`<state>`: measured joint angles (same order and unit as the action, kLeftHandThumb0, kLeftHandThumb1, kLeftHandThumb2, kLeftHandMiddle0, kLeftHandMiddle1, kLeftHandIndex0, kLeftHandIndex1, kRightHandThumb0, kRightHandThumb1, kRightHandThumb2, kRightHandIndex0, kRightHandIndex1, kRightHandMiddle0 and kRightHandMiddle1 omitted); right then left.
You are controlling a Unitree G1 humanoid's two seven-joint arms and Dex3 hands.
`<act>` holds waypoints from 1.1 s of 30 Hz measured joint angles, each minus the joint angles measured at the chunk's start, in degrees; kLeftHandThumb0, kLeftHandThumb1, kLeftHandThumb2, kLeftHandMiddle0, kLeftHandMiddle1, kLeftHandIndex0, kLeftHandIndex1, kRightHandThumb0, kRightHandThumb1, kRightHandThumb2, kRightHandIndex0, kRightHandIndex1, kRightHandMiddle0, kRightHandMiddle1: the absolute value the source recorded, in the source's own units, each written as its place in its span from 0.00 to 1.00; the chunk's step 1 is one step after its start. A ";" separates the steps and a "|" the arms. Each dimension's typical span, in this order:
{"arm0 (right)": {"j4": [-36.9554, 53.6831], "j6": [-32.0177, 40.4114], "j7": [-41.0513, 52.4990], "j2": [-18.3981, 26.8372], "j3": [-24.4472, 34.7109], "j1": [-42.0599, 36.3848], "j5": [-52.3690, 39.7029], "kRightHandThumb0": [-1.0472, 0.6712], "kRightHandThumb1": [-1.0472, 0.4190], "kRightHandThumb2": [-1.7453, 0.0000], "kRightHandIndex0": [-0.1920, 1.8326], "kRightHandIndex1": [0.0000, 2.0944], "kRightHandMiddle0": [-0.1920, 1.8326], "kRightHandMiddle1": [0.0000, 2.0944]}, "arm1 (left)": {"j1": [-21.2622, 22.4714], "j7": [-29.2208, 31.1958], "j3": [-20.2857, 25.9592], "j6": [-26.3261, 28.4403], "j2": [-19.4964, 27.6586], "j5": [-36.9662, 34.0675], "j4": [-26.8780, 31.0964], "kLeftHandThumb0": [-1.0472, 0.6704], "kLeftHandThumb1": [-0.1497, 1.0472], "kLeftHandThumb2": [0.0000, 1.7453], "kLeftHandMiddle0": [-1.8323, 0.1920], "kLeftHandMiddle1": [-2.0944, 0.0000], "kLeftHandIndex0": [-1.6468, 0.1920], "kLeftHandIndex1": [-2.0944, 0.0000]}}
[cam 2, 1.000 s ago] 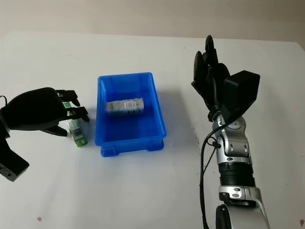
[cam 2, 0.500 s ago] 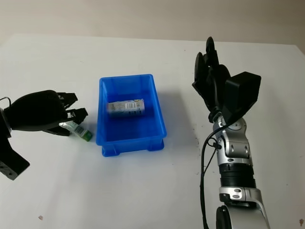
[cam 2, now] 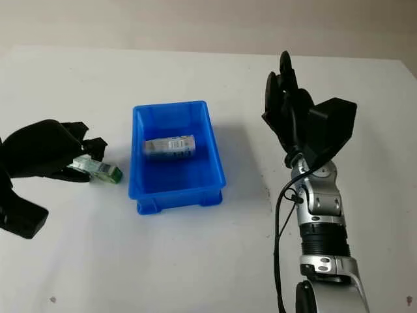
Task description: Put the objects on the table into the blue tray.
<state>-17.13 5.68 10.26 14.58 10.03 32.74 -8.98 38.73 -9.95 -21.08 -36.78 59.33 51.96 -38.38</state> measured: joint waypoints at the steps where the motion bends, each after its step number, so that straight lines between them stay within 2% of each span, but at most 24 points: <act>1: 0.00 0.00 0.00 0.00 0.01 0.00 0.00 0.20 0.00 0.58 0.00 0.00 0.00 0.00 | 0.27 0.48 0.95 0.86 0.00 -0.83 0.02 0.54 0.99 0.03 0.70 0.60 0.69 0.52; 2: 0.00 0.00 0.05 0.00 0.01 0.00 -0.01 0.20 0.00 0.58 0.00 0.00 0.00 0.00 | 0.58 0.65 1.50 1.89 -0.01 -0.90 0.22 0.53 0.99 0.03 0.70 0.60 0.69 0.53; 4: -0.01 -0.06 0.36 0.00 0.00 0.00 -0.07 0.21 0.00 0.57 0.00 0.00 0.00 0.00 | 1.14 0.37 1.98 4.47 -0.03 -0.53 0.74 0.52 0.99 0.03 0.72 0.50 0.68 0.53; 5: -0.03 -0.11 0.57 0.00 -0.01 0.00 -0.08 0.21 0.00 0.57 0.00 0.00 0.00 0.00 | 1.28 -0.70 2.16 5.89 -0.06 0.26 1.14 0.52 0.98 0.03 0.74 0.41 0.66 0.53; 6: -0.06 -0.17 0.66 0.00 -0.03 0.00 -0.07 0.20 0.00 0.57 0.00 0.00 0.00 0.00 | 1.41 -1.79 2.31 7.31 -0.07 1.09 1.77 0.53 0.98 0.03 0.74 0.39 0.66 0.53; 7: -0.12 -0.24 0.69 0.00 -0.06 0.01 -0.06 0.20 0.00 0.58 0.00 0.00 0.00 0.00 | 1.45 -2.24 2.51 8.80 -0.07 1.68 2.85 0.53 0.99 0.03 0.75 0.39 0.66 0.53; 9: -0.24 -0.28 0.68 -0.01 -0.17 0.07 -0.01 0.20 0.00 0.58 0.00 0.00 0.00 0.00 | 1.37 -2.29 3.32 12.23 -0.15 2.35 6.24 0.54 0.99 0.03 0.73 0.48 0.66 0.55; 13: -0.26 -0.37 0.61 -0.02 -0.50 0.19 0.39 0.20 0.00 0.58 0.00 0.00 0.00 0.00 | 1.16 -3.35 6.03 17.47 -0.65 2.57 13.21 0.55 0.97 0.03 0.72 0.51 0.64 0.57; 14: -0.26 -0.37 0.61 -0.01 -0.56 0.21 0.49 0.20 0.00 0.58 0.00 0.00 0.00 0.00 | 1.13 -3.64 6.75 18.34 -0.95 2.43 14.66 0.53 0.98 0.03 0.74 0.43 0.67 0.51; 15: -0.26 -0.37 0.60 -0.01 -0.57 0.23 0.54 0.20 0.00 0.58 0.00 0.00 0.00 0.00 | 1.13 -3.90 7.53 18.88 -1.34 2.07 15.97 0.53 0.98 0.03 0.75 0.40 0.69 0.47; 18: -0.34 -0.36 0.47 -0.02 -0.57 0.31 0.61 0.19 0.00 0.59 0.00 0.00 0.00 0.00 | 1.19 -4.70 9.34 19.93 -3.25 0.95 20.52 0.50 0.97 0.03 0.75 0.38 0.72 0.48; 22: -0.44 -0.40 0.43 -0.03 -0.61 0.57 0.63 0.19 0.00 0.59 0.00 0.00 0.00 0.00 | 1.17 -2.63 9.89 19.96 -6.03 0.37 27.48 0.52 0.97 0.03 0.73 0.41 0.69 0.47; 26: -0.49 -0.48 0.07 -0.06 -0.65 0.59 0.85 0.19 0.00 0.59 0.00 0.00 0.00 0.00 | 1.15 1.89 9.90 18.25 -8.68 -2.12 34.27 0.55 0.93 0.03 0.65 0.55 0.64 0.50; 28: -0.52 -0.63 0.00 -0.08 -0.66 0.60 0.93 0.19 0.00 0.59 0.00 0.00 0.00 0.00 | 1.07 4.77 9.90 17.57 -10.13 -3.80 37.55 0.55 0.94 0.03 0.65 0.57 0.64 0.50; 30: -0.53 -0.68 -0.03 -0.09 -0.65 0.60 0.92 0.19 0.00 0.59 0.00 0.00 0.00 0.00 | 1.00 8.15 9.92 17.03 -11.33 -5.40 40.20 0.55 0.96 0.03 0.72 0.42 0.69 0.43; 33: -0.55 -0.71 -0.31 -0.14 -0.62 0.60 0.88 0.19 0.00 0.60 0.00 0.00 0.00 0.00 | 0.81 13.16 9.82 15.38 -13.04 -8.25 43.28 0.56 0.97 0.03 0.76 0.33 0.73 0.35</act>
<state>-17.68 4.97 9.94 14.44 9.40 33.34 -8.10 39.55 3.20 -11.26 -21.40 46.29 43.71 4.90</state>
